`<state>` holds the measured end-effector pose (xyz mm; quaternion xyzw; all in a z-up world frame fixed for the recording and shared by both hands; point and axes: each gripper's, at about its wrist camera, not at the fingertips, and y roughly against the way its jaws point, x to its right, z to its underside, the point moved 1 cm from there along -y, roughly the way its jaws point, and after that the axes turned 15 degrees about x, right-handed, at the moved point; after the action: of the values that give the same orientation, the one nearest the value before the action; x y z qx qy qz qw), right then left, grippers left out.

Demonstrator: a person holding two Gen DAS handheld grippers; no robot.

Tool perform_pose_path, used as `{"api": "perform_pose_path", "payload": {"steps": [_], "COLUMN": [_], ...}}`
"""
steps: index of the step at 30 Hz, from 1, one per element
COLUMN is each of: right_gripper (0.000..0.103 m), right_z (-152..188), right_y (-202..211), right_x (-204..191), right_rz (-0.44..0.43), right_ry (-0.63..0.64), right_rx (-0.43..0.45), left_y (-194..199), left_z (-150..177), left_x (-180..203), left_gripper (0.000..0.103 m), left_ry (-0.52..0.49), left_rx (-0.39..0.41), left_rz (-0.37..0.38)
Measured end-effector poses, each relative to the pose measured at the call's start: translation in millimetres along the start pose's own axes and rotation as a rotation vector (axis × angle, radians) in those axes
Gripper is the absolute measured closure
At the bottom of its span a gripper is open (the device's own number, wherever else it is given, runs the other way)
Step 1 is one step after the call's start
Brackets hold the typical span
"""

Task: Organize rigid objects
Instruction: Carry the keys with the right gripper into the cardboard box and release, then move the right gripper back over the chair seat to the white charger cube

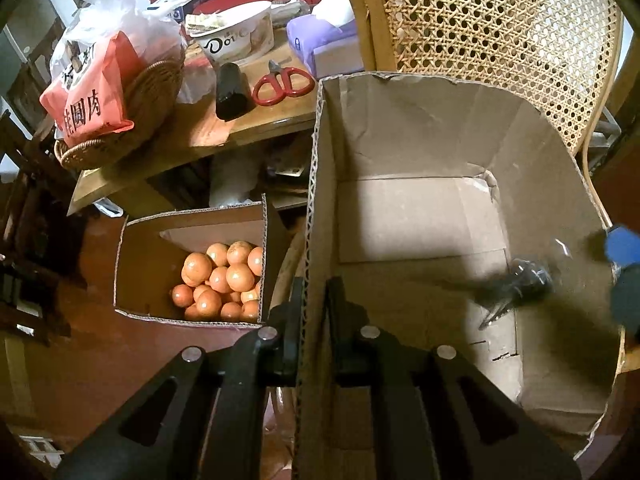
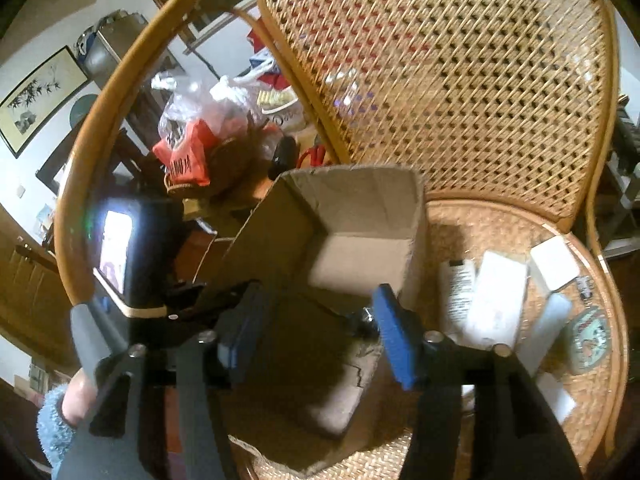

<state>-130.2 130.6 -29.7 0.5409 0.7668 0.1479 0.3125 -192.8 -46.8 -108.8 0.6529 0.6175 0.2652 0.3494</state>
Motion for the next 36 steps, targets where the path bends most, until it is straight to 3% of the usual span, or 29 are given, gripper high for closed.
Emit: {"api": "perform_pose_path", "payload": {"steps": [2,5,7,14,24,28,36], "right_gripper": [0.034,0.015,0.01,0.009,0.009,0.009,0.009], "right_z": [-3.6,-6.6,-8.6,-7.7,19.0,33.4,55.9], "right_y": [9.0,25.0,35.8,59.4,52.3,50.5,38.8], "right_x": [4.2,12.7,19.7,60.2,106.5,116.9,129.6], "right_rz": [0.013,0.058,0.097,0.206,0.358,0.46,0.526], "right_ry": [0.006,0.039,0.075,0.044,0.015,0.006,-0.006], "right_rx": [0.011,0.049,0.073,0.095,-0.037,-0.082,-0.162], "left_y": [-0.2,-1.3,-3.1,-4.0,-4.5,-5.2,-5.5], "left_z": [0.6,0.6,1.2,1.4,1.2,0.0,-2.1], "left_x": [-0.4,-1.0,-1.2,0.0,0.3,2.2,3.2], "left_gripper": [0.093,0.094,0.095,0.095,0.095,0.095,0.095], "left_ry": [0.0,0.002,0.003,0.006,0.003,-0.005,0.008], "left_rx": [-0.001,-0.001,0.0,-0.001,0.0,0.001,0.0], "left_rz": [0.002,0.003,0.005,0.009,0.011,0.009,0.012]}}
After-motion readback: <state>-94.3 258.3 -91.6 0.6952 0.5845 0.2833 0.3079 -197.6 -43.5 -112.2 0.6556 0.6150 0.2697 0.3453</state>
